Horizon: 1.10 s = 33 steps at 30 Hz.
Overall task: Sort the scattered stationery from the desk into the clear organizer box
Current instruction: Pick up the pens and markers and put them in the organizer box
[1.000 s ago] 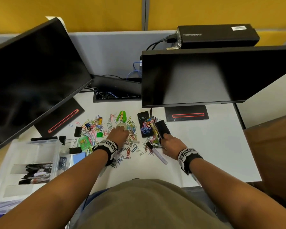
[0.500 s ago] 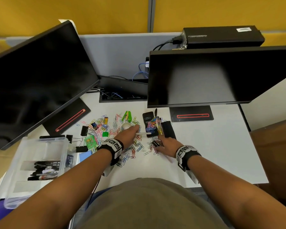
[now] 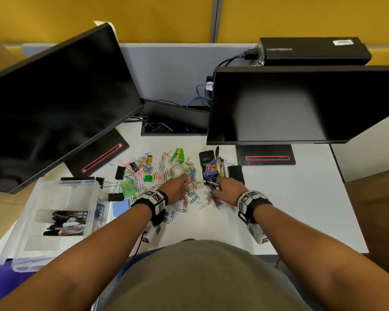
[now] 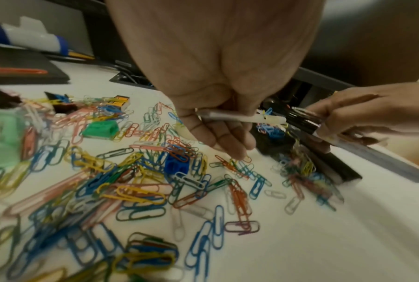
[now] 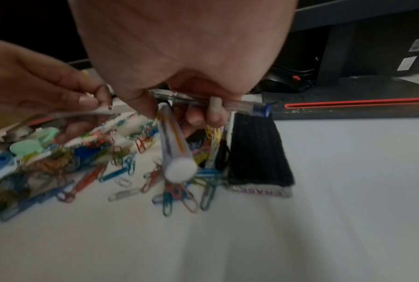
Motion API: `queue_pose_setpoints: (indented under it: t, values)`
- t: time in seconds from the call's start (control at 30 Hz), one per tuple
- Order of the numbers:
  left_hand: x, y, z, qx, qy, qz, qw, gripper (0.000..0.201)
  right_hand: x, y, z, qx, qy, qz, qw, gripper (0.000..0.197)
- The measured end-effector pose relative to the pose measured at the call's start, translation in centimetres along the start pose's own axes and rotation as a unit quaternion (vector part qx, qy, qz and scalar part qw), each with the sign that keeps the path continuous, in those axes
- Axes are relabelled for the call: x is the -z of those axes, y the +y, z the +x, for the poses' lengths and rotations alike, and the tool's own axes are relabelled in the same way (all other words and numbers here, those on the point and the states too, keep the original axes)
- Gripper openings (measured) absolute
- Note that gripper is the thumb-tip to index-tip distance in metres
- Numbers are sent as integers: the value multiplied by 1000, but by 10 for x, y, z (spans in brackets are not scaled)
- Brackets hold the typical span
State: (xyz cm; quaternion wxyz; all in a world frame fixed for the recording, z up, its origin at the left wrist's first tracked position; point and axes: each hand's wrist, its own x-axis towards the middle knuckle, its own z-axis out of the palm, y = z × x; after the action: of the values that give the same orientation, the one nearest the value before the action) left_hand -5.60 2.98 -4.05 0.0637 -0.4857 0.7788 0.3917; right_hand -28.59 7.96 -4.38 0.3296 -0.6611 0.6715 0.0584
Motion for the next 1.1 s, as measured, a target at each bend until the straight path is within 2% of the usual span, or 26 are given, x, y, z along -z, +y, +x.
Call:
queue_pose_setpoints:
  t: [0.13, 0.2, 0.3, 0.43, 0.57, 0.7, 0.83, 0.97, 1.03, 1.1]
  values:
    - [2, -1, -10, 18, -33, -170, 985, 20, 9, -20, 8, -8, 0, 101, 995, 36]
    - [5, -4, -16, 23, -23, -205, 978, 23, 14, -32, 10, 1, 3, 144, 990, 43]
    - [8, -12, -26, 16, -16, -205, 979, 16, 17, -51, 13, 19, 17, 169, 985, 29]
    - [11, -21, -44, 10, 7, -247, 969, 14, 18, -72, 20, 65, 33, 171, 983, 21]
    - [20, -32, -67, 18, 25, -265, 964, 15, 20, -98, 24, 106, -12, 148, 983, 20]
    - [25, -55, -96, 26, 55, -293, 954, 13, 18, -132, 34, 143, -45, 169, 974, 23]
    - [37, -86, -126, 53, 89, -323, 941, 13, 15, -173, 41, 195, -102, 98, 971, 14]
    - [57, -104, -155, 82, 100, -321, 938, 14, 16, -214, 44, 253, -122, 17, 960, 21]
    - [68, -112, -169, 114, 161, -266, 944, 17, 15, -232, 47, 270, -115, 19, 956, 21]
    - [79, -122, -181, 165, 266, -162, 936, 22, 13, -250, 50, 276, -106, 21, 955, 24]
